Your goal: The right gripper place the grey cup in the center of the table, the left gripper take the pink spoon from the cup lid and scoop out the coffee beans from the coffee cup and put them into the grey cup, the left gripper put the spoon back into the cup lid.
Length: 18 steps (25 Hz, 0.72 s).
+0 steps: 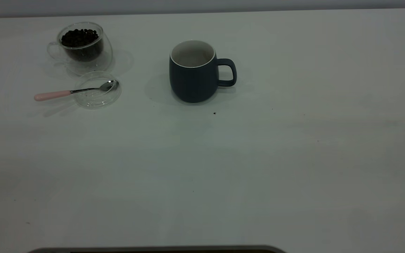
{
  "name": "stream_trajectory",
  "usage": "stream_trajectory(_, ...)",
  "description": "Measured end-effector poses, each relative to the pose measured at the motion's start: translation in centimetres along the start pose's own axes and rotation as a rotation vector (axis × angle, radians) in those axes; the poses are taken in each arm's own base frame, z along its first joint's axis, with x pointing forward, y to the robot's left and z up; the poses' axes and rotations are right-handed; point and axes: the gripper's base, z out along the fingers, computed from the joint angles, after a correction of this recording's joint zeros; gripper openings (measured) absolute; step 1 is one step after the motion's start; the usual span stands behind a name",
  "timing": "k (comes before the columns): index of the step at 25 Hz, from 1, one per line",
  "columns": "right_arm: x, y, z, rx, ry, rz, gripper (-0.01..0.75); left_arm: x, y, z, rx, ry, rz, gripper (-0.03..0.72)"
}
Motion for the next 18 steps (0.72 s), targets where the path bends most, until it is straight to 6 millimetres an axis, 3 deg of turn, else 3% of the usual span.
stream_trajectory(18,0.00,0.00,0.00,0.000,0.000,0.000,0.456,0.93,-0.05,-0.74,-0.001,-0.069,-0.004,0.581)
